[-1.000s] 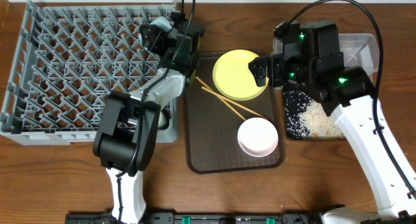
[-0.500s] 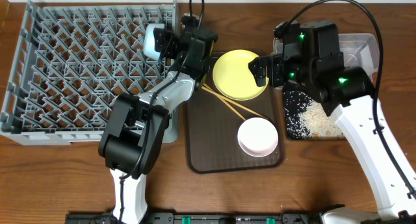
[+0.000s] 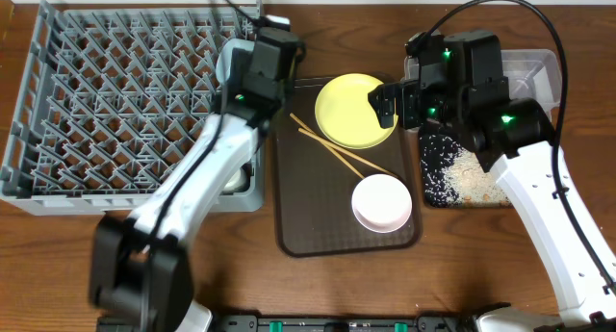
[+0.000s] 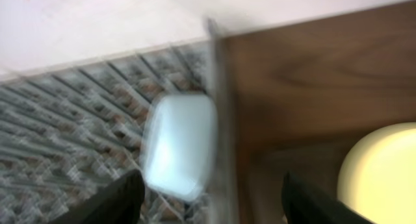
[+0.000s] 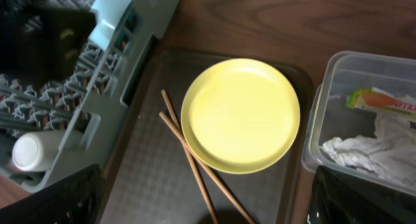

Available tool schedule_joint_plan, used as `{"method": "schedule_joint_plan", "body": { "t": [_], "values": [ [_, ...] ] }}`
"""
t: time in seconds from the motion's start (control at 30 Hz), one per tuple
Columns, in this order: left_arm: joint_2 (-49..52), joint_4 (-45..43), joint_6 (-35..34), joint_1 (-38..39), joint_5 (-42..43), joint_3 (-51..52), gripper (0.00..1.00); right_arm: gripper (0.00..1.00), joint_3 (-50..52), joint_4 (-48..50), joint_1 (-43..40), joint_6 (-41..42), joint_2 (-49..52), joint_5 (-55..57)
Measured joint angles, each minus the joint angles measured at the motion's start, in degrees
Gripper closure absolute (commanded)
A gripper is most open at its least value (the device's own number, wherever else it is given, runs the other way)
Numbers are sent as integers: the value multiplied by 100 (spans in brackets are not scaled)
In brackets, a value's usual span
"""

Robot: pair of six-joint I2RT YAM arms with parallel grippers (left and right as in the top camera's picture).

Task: Sort waste into correct bins and load items into the dishwasher
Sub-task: 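Move the left gripper to the pink bowl and grasp its rim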

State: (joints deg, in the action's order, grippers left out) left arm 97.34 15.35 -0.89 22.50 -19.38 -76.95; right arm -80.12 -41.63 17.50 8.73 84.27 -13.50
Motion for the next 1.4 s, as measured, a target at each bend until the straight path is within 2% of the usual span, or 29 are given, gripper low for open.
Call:
{"method": "schedule_joint_plan", "body": {
  "t": [0.07, 0.23, 0.4, 0.6, 0.77, 0.8, 0.93, 1.13, 1.3, 1.4],
  "values": [
    [-310, 540, -378, 0, 702, -11, 47, 1, 0, -7, 0, 0, 0, 2],
    [-518, 1867, -1447, 61, 2428, -13, 50, 1, 0, -4, 0, 0, 0, 2],
    [-476, 2518, -2343, 522, 3134, 72, 49, 1, 0, -4, 0, 2, 0, 2],
    [-474, 2468, -3252, 1338, 3239, 356, 48, 1, 0, -4, 0, 2, 0, 2],
    [-387, 1932, -4000, 1547, 3235, 881, 48, 1, 0, -4, 0, 0, 0, 2],
    [-350, 1799, -4113, 1565, 3235, 975, 44, 1, 0, -2, 0, 2, 0, 4],
    [-188, 1460, -4437, 1722, 3235, 1163, 38, 1, 0, -4, 0, 2, 0, 4],
    [404, 1163, -4754, 1845, 3585, 1163, 38, 1, 0, -4, 0, 2, 0, 2],
    [785, 1029, -4771, 1764, 3965, 1163, 39, 1, 0, -4, 0, 2, 0, 2],
    [791, 1019, -4826, 1735, 4063, 1163, 51, 1, 0, -4, 0, 2, 0, 2]
  ]
}}
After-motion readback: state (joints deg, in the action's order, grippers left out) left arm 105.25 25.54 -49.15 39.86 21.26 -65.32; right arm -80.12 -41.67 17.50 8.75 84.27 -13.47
